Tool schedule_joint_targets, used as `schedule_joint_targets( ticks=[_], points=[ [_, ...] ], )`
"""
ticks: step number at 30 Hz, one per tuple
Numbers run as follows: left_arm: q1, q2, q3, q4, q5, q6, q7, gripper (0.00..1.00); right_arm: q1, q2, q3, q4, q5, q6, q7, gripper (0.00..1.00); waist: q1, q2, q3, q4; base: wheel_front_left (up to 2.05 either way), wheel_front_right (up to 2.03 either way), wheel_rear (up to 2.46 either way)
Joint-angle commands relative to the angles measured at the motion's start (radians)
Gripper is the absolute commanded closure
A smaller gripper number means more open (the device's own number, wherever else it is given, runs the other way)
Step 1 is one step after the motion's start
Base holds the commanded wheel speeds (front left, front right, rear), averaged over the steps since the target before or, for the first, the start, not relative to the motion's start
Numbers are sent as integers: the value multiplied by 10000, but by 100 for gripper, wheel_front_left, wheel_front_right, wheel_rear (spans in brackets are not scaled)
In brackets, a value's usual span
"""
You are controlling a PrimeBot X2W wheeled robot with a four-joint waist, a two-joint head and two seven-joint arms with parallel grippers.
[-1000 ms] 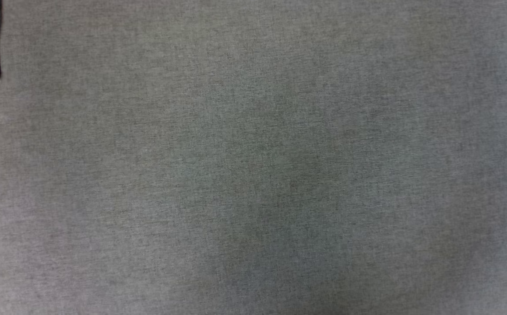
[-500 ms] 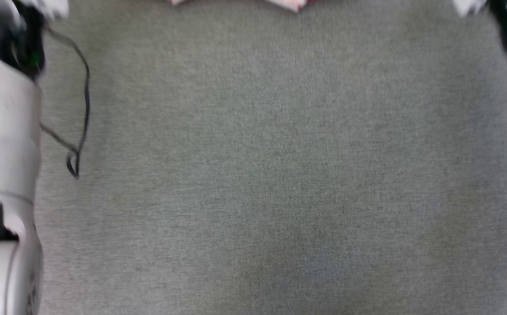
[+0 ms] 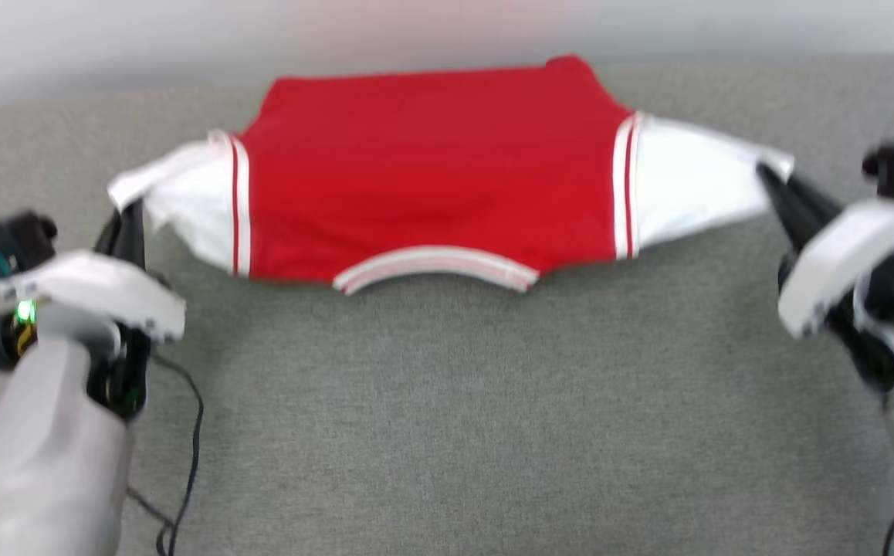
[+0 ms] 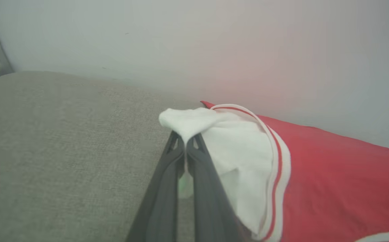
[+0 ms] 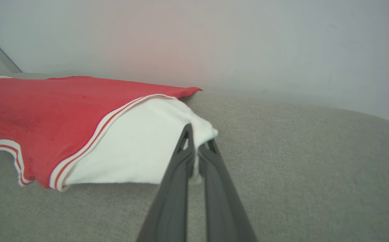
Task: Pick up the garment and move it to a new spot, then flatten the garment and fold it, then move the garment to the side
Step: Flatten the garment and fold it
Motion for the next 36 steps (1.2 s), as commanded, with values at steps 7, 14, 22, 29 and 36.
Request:
schedule_joint_targets(
  ticks=[7, 14, 22, 29, 36],
  points=[
    [3316, 505, 68, -2868, -62, 998, 913, 100, 3714, 270, -1482, -2790, -148, -11, 1520, 100, 1, 0, -1281, 61, 0, 0, 0],
    [6883, 1008, 444, -6598, -165, 2661, 2249, 100, 6999, 1476, -3006, -5318, -818, -11, 3059, 100, 1, 0, -1736, 78, 0, 0, 0],
    [9781, 795, 524, -8833, -424, 3843, 3172, 100, 9098, 2501, -3791, -5990, -1253, -11, 3867, 100, 1, 0, -1906, 140, 0, 0, 0],
    [10315, 492, 280, -8770, -366, 3954, 2961, 100, 9677, 2998, -3759, -5246, -1233, -9, 3887, 0, 1, 0, -1837, 208, 0, 0, 0],
    [9717, 260, -97, -8694, -229, 3616, 2642, 100, 8140, 2770, -3518, -5188, -1131, -9, 2981, 0, 1, 0, -1522, 400, 0, 0, 0]
  ],
)
